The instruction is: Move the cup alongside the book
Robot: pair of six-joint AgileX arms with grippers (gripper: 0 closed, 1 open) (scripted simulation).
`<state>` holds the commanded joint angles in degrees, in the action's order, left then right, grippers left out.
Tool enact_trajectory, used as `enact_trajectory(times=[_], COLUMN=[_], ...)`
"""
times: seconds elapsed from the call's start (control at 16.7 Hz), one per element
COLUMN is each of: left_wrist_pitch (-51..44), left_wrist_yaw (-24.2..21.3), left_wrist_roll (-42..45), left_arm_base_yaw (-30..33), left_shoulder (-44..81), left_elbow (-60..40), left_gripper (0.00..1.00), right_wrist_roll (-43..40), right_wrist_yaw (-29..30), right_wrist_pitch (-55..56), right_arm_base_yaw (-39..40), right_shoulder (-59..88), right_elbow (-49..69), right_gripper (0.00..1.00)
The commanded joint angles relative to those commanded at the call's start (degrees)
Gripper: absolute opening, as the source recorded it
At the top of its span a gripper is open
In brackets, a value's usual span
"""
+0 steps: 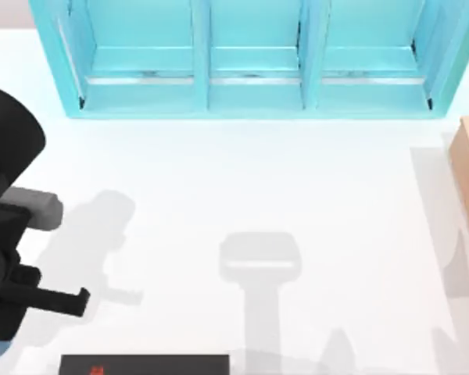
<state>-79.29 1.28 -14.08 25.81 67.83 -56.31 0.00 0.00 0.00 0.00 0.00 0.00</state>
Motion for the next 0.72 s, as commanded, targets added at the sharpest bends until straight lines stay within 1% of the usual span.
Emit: enact_trajectory(times=[0.18,0.3,0.42,0.72], left_wrist_pitch=[0.4,0.6,0.7,0.6], left_wrist_yaw=[0.2,0.2,0.3,0.3], left_wrist_roll=[-12.1,-17.0,-19.5,-19.7], left_arm_base_yaw=[5.1,7.4,8.6,8.5], left_shoulder=[-8.2,-11.9,-13.9,-13.9], left_elbow=[7.9,11.4,13.3,13.5], left_gripper=[0.00,0.00,0.00,0.00], right_wrist_roll=[0.0,0.0,0.0,0.0], right_wrist_yaw=[0.0,0.0,0.0,0.0], right_wrist_pitch=[0.0,0.0,0.0,0.0], right_arm_base_yaw=[0.0,0.0,0.0,0.0], right_shoulder=[0.0,0.0,0.0,0.0], right_elbow=[0.0,0.0,0.0,0.0], right_gripper=[1.00,1.00,1.00,1.00])
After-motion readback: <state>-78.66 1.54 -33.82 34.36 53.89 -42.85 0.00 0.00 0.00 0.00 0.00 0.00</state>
